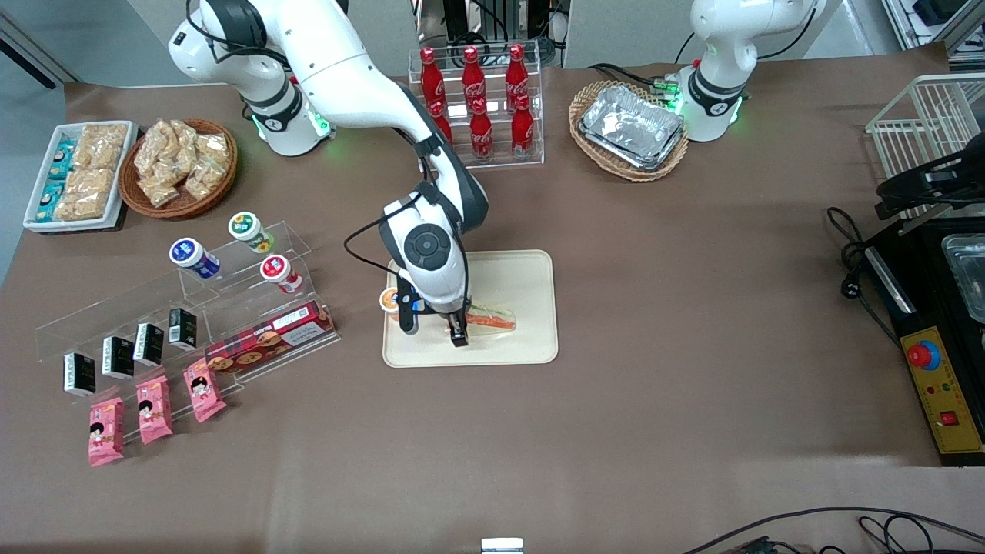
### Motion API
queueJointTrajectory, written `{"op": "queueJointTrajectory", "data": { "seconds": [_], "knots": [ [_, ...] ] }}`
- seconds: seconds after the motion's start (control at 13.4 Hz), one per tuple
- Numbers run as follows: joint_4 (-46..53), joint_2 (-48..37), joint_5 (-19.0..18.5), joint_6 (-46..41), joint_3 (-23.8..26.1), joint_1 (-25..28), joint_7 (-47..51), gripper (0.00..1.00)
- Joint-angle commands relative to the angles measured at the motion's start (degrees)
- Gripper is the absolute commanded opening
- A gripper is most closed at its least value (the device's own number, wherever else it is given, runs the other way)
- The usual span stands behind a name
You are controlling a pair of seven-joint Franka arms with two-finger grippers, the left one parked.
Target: Place sandwich on tray
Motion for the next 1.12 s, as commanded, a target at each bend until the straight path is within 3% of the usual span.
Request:
{"op": "queueJointTrajectory", "data": {
  "seconds": [0.0,1.04],
  "knots": [
    [1.24,-0.41,1.75,-0.39,-0.7,-0.27,-0.04,1.0],
    [1.33,-24.39,0.96,-26.83,-1.67,-4.39,-19.27,1.0]
  ]
}}
